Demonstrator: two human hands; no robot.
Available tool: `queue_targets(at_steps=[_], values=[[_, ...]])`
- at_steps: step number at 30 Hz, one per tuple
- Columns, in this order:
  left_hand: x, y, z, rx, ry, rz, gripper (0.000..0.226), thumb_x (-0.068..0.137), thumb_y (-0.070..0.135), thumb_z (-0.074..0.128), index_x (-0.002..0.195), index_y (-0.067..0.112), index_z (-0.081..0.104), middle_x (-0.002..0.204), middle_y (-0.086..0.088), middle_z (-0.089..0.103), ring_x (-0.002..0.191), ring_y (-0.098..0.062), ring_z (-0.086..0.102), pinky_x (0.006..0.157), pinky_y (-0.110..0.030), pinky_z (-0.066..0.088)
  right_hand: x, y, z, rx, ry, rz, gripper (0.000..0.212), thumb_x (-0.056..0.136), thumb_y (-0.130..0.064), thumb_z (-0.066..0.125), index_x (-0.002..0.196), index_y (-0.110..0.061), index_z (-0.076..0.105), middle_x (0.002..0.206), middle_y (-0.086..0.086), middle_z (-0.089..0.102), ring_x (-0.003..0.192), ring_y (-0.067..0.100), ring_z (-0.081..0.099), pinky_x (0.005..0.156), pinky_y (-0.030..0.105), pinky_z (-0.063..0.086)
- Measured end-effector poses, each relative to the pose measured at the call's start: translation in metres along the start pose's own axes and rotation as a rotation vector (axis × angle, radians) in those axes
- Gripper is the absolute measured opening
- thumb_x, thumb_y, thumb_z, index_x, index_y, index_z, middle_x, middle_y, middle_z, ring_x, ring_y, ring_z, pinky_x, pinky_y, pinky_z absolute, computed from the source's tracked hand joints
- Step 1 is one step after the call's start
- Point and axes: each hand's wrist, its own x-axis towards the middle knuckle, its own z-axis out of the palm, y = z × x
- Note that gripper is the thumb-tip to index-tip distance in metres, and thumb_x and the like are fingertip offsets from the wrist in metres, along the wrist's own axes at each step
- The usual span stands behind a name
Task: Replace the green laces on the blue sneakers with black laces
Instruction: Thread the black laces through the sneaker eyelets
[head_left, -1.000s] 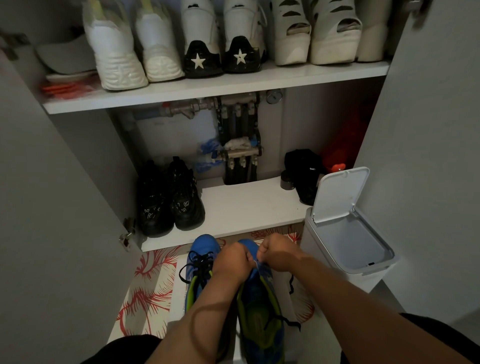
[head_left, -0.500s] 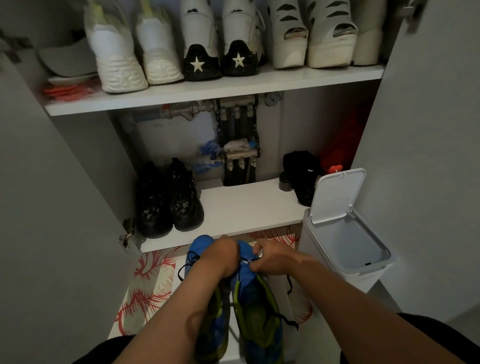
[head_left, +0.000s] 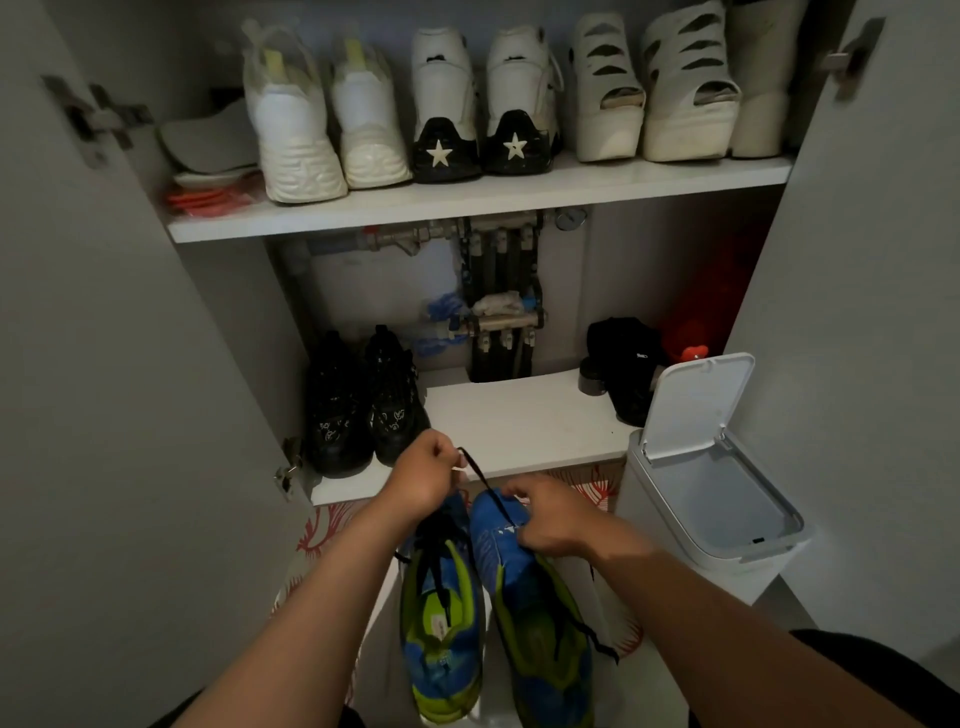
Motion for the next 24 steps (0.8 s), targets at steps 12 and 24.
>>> queue_targets(at_steps=[12, 24], values=[[-0.007, -0.006, -0.001, 0.373, -0.044, 0.143, 0.019, 0.097, 0.013, 0.037, 0.080, 0.020, 0.042, 0.075, 0.000, 0.050, 0.065, -0.015, 0.047, 0.057, -0.030, 0.035, -0.005, -0.003, 0.007, -0.224, -0.069, 0.006, 0.067, 0.084, -0.009, 0.056, 0.148, -0.029, 0.045, 0.151, 0.003, 0.046, 0.134, 0.025, 0.048, 0.111, 0.037, 0.041], [-0.011, 0.005, -0.028, 1.058, -0.184, 0.166, 0.021, 0.081, 0.050, 0.066, 0.092, 0.035, 0.076, 0.093, 0.009, 0.070, 0.092, -0.015, 0.064, 0.068, -0.024, 0.042, -0.009, -0.002, 0.001, -0.293, -0.087, 0.016, 0.065, 0.089, -0.011, 0.054, 0.149, -0.034, 0.043, 0.153, 0.002, 0.043, 0.136, 0.025, 0.046, 0.111, 0.034, 0.040]])
